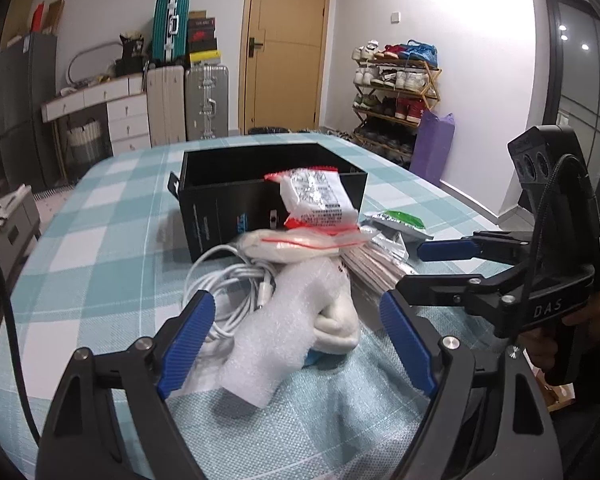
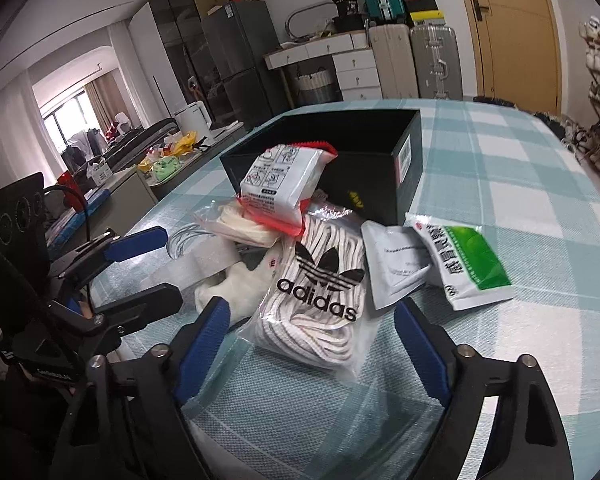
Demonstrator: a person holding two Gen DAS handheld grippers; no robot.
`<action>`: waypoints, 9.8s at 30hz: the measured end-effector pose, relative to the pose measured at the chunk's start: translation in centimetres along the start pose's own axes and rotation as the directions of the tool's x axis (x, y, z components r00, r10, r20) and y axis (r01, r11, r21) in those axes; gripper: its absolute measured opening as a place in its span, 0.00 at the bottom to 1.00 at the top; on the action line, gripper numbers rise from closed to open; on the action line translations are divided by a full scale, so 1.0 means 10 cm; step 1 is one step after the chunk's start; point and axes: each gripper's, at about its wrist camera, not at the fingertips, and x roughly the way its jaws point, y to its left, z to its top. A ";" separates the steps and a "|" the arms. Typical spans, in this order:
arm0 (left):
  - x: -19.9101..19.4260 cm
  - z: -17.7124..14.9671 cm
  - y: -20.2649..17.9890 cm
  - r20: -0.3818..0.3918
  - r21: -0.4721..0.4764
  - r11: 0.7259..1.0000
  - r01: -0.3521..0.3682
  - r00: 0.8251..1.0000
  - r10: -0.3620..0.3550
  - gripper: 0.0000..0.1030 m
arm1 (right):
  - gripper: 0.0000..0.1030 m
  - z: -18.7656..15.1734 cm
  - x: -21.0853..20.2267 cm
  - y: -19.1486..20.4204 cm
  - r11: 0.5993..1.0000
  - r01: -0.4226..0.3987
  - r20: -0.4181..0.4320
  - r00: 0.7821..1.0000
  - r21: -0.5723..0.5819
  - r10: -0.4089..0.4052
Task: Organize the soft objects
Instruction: 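Close the left tool on the white foam sleeve while the right tool grasps the adidas lace bag, then lift the foam sleeve with the left tool while the right tool carries the adidas bag over the black box, then open both tools to drop the foam sleeve and adidas bag into the box, then withdraw both tools and move the right tool toward the green medicine sachet, then close the right tool on the green medicine sachet, then grasp the coiled white cable with the left tool while the right tool holds the sachet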
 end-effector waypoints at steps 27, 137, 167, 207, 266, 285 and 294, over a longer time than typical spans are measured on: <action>0.01 -0.03 0.05 -0.037 -0.046 0.998 0.052 0.998 -0.053 0.26 | 0.55 0.04 0.23 -0.04 0.998 -0.019 -0.054 0.998 0.068 0.023; 1.08 1.19 0.65 -0.066 -0.111 0.987 -0.113 0.992 0.106 0.27 | 0.48 1.34 0.53 -0.17 0.996 0.041 0.003 0.999 -0.081 -0.041; 0.41 0.86 0.65 -0.014 -0.141 0.978 -0.154 0.988 0.153 1.00 | 1.00 1.03 -0.18 -0.37 0.975 0.180 0.140 0.977 -0.130 -0.162; 0.38 0.27 0.59 -0.064 -0.114 0.981 -0.159 0.986 0.153 1.00 | 1.00 0.77 -0.15 -0.58 0.958 0.199 0.000 0.979 -0.208 -0.203; 0.38 0.24 0.50 -0.104 -0.075 0.987 -0.139 0.986 0.131 1.00 | 0.41 0.79 -0.23 -0.64 0.986 0.055 0.040 0.998 -0.158 -0.050; 0.28 0.10 0.57 -0.189 -0.031 0.994 -0.101 0.978 0.094 1.00 | 0.41 0.80 -0.27 -0.59 0.984 0.043 0.063 0.998 -0.176 -0.032; 0.46 0.13 0.44 -0.240 0.016 0.993 -0.118 0.964 0.118 1.00 | 0.41 0.79 -0.27 -0.58 0.983 0.038 0.062 0.998 -0.178 -0.027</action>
